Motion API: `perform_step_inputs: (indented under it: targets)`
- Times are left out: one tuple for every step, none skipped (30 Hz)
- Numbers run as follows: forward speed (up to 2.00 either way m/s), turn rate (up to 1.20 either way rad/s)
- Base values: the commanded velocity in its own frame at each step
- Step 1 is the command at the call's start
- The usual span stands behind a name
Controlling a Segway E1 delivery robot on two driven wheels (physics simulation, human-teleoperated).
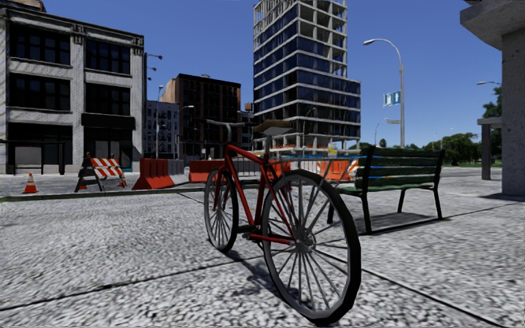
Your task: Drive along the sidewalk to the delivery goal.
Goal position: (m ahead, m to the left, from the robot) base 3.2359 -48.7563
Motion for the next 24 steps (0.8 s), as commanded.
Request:
perform_step_inputs:
  targets:
    - [1.0, 0.76]
    - [1.0, 0.77]
    - [1.0, 0.78]
    - [1.0, 0.78]
    - [1.0, 0.79]
    - [1.0, 0.79]
    - [1.0, 0.81]
    - [1.0, 0.82]
    - [1.0, 0.82]
    - [1.0, 0.83]
    - [1.0, 0.83]
    - [1.01, 0.83]
    - [1.02, 0.83]
    - [1.02, 0.83]
    - [1.02, 0.83]
    - [1.02, 0.83]
    - [1.03, 0.83]
    - [1.03, 0.83]
    - [1.04, 0.83]
    - [1.05, 0.83]
    - [1.05, 0.83]
    - [1.05, 0.83]
    - [1.05, 0.83]
    - [1.07, 0.83]
